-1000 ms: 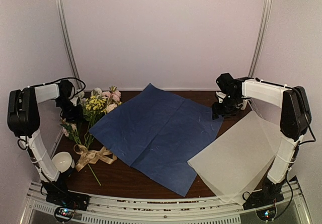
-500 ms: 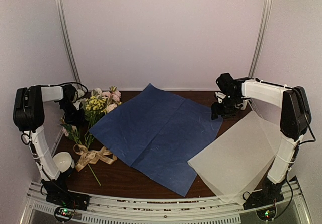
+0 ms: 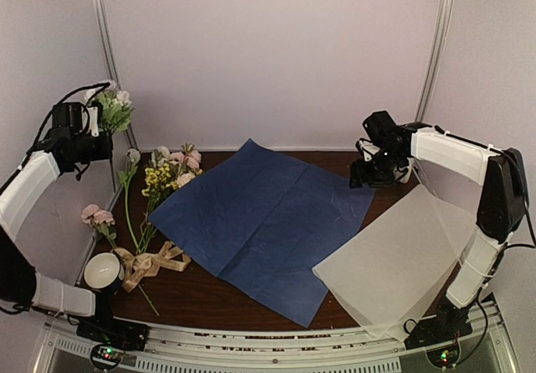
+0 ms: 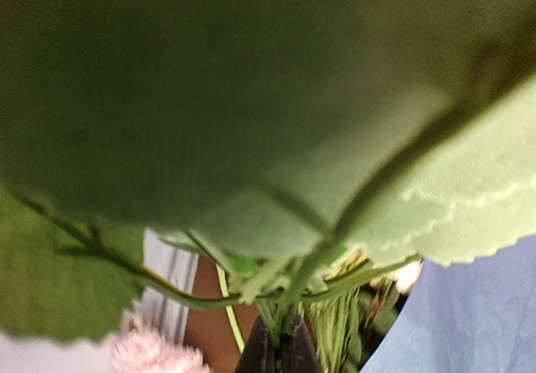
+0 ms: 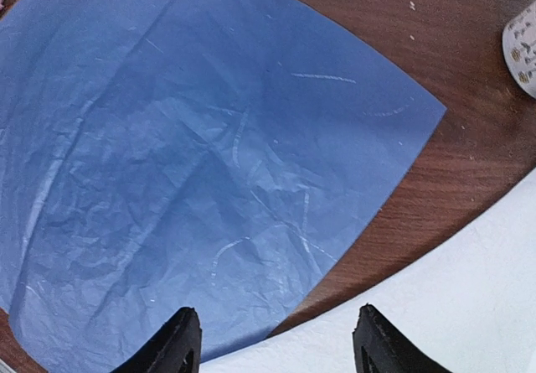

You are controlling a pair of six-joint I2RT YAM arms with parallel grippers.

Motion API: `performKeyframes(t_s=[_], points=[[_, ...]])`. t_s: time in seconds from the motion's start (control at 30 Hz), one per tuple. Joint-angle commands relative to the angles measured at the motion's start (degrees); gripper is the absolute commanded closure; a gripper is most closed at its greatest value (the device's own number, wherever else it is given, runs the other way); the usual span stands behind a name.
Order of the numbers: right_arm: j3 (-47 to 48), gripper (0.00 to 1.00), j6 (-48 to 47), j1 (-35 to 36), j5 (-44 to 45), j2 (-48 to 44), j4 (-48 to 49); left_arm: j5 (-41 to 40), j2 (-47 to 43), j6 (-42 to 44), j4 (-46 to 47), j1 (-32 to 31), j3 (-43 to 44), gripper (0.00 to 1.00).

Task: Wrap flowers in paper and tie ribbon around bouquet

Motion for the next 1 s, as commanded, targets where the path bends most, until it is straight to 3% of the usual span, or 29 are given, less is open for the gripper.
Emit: performKeyframes(t_s=[0.0, 0.1, 0.27, 0.37, 0.47, 0.73, 0.83, 0.93, 0.97], points=[[1.9, 0.37, -0.1, 3.0, -7.6, -3.7, 7.6, 0.9, -9.2, 5.2, 15.4, -2.9, -5.8, 1.00], [2.0, 0.38, -0.3, 6.9, -18.5, -4.7, 15.4, 8.6, -14.5, 5.6, 20.1, -6.6, -7.8, 1.00], [7.3, 0.38, 1.7, 17.6, -31.0, -2.9, 29.5, 24.9, -15.9, -5.9, 35.5, -17.1, -10.7, 1.00], [7.8, 0.39, 9.2, 23.3, -37.5, -0.1, 46.7, 27.1, -15.0, -15.1, 48.9, -24.6, -13.0, 1.00], [7.8, 0.41, 14.1, 27.9, -37.9, 3.0, 62.7, 30.7, -11.7, -22.9, 56.7, -28.6, -12.1, 1.00], [14.8, 0.51, 18.4, 30.8, -34.7, 9.7, 65.7, 32.1, -7.9, -25.2, 57.4, -35.4, -10.5, 1.00], [14.7, 0.63, 16.5, 31.4, -33.7, 9.8, 63.4, 33.0, -6.8, -26.7, 57.5, -35.5, -10.4, 1.00], [14.4, 0.94, 16.2, 31.4, -31.6, 9.5, 61.1, 33.6, -6.5, -26.5, 56.8, -35.5, -9.9, 1.00], [14.0, 1.00, 16.2, 31.2, -31.0, 9.1, 60.9, 33.1, -6.6, -26.0, 55.1, -35.6, -9.4, 1.00]])
